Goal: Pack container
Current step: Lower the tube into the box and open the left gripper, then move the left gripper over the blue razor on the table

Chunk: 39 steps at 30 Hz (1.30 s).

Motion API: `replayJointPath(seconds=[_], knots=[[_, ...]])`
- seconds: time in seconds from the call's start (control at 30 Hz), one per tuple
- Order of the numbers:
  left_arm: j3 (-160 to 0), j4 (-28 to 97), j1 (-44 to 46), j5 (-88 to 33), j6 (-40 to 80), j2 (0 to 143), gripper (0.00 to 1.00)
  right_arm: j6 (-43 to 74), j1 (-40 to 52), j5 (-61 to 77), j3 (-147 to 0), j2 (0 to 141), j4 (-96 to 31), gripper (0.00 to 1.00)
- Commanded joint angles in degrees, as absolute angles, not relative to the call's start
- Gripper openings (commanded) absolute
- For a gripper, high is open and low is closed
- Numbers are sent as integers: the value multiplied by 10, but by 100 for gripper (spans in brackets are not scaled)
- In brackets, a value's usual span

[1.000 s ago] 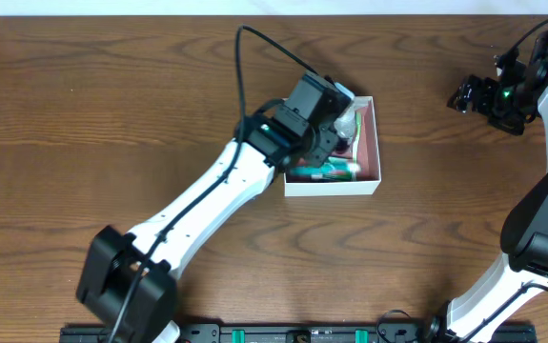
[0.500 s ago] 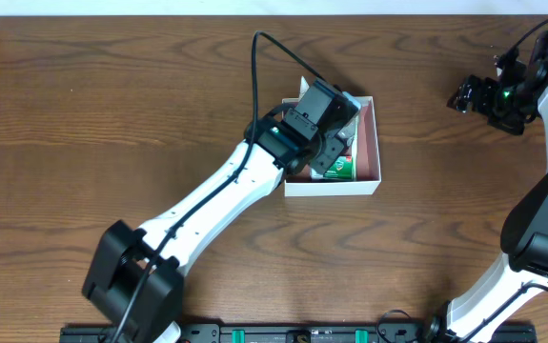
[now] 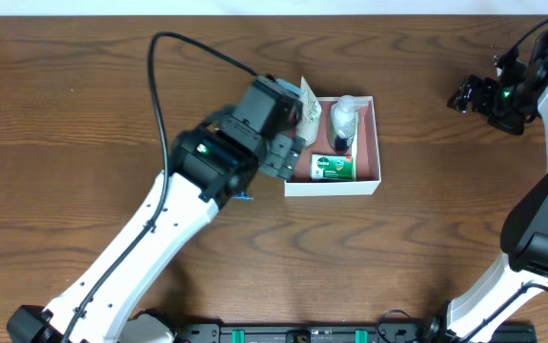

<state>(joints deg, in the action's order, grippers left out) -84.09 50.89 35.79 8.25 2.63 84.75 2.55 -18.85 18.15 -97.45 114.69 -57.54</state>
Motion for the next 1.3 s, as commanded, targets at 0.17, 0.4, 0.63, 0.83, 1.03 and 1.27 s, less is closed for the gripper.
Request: replayJointPath(seconds=[0.17,0.4,0.63,0.83,1.03,1.27], knots=[[-846,554,279,108,132,921,100,21,-191,182,-985,1146,-574,99],[-846,577,231,76,151,994,100,21,-191,182,-985,1146,-574,99],[-846,576,215,49,173,1074,99,21,-192,182,-985,1146,-574,99],[-846,558,215,44,175,1126,99,21,-192,182,-985,1146,-574,99],[-846,532,215,25,166,1158,98,21,-191,182,-985,1146,-574,99],[-846,509,196,-18,156,1163,98,21,-191,182,-985,1146,-574,99]])
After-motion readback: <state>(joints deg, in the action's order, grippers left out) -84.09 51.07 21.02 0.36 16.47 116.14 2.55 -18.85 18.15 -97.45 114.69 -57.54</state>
